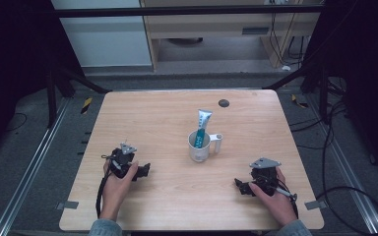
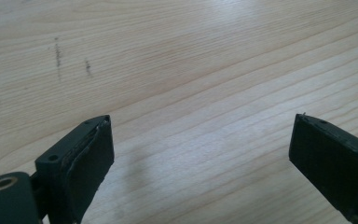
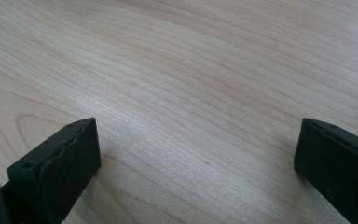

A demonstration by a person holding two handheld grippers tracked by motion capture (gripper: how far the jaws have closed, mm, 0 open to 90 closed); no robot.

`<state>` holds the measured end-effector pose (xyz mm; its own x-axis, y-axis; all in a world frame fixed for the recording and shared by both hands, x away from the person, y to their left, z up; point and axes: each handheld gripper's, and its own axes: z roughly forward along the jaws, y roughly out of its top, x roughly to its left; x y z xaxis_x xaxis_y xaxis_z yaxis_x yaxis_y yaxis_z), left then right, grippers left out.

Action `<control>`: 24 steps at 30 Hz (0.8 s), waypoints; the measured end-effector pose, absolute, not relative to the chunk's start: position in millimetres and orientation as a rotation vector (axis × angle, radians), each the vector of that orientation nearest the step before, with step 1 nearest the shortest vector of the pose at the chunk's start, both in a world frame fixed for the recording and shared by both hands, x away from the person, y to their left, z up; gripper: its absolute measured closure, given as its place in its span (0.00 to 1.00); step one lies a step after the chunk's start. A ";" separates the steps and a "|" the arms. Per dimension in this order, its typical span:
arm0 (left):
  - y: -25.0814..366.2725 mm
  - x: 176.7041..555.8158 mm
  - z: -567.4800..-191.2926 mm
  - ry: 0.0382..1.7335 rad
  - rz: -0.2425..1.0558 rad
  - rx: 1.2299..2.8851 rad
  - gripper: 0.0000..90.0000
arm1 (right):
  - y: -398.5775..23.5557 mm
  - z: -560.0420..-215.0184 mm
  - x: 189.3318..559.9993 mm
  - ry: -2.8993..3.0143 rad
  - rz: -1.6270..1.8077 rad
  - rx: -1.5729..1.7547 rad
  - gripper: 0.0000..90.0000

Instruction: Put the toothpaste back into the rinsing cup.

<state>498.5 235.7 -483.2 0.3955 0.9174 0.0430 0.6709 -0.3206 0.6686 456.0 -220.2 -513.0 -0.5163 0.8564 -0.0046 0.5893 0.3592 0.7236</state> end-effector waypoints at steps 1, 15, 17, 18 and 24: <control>238.0 499.6 -484.4 1.363 0.573 2.089 0.07 | -220.2 -513.0 456.0 2.244 0.958 1.264 0.01; 258.5 517.2 -500.9 1.397 0.590 2.059 0.06 | -220.2 -513.0 456.0 2.244 0.958 1.265 0.01; 262.0 520.1 -504.8 1.382 0.596 2.027 0.04 | -220.2 -513.0 456.1 2.244 0.956 1.264 0.01; 263.1 520.4 -506.8 1.381 0.600 2.007 0.02 | -220.2 -513.0 456.0 2.244 0.958 1.265 0.01; 264.1 521.9 -507.7 1.380 0.605 2.007 0.00 | -220.4 -513.0 456.2 2.245 0.956 1.260 0.01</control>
